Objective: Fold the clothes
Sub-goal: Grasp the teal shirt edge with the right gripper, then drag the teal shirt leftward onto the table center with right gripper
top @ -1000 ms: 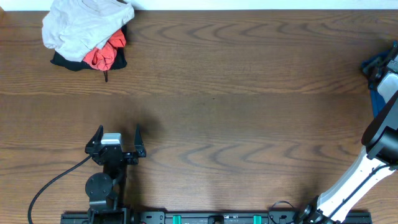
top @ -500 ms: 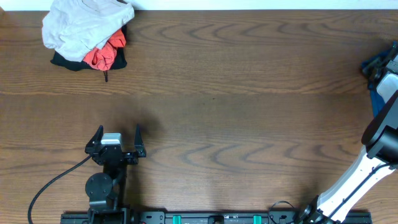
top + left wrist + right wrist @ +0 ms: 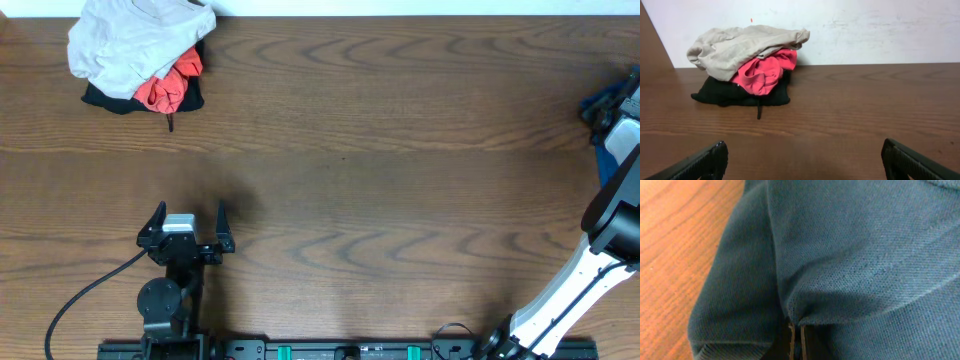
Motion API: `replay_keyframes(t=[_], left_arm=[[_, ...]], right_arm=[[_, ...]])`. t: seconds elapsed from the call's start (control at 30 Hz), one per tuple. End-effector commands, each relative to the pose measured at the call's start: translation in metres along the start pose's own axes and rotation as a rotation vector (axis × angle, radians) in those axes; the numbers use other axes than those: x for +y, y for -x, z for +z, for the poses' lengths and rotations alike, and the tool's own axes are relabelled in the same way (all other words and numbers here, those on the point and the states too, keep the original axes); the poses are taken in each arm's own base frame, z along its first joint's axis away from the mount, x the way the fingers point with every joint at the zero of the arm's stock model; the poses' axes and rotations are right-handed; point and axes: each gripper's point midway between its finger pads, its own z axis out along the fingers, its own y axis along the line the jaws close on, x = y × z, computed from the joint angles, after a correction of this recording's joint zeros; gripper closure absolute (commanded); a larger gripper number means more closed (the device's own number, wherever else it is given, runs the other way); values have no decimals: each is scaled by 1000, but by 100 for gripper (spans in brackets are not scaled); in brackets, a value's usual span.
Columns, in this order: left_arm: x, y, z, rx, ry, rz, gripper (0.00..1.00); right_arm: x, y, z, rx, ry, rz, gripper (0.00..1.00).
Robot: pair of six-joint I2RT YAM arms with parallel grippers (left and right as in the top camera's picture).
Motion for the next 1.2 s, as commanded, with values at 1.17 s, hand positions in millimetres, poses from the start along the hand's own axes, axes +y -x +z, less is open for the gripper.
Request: replay_keyframes(t=[1.17], left_arm=[[-4,-14,0,44,-23,14,2]], right_arm=[[273,-56,-364,-47,763,-453,99]])
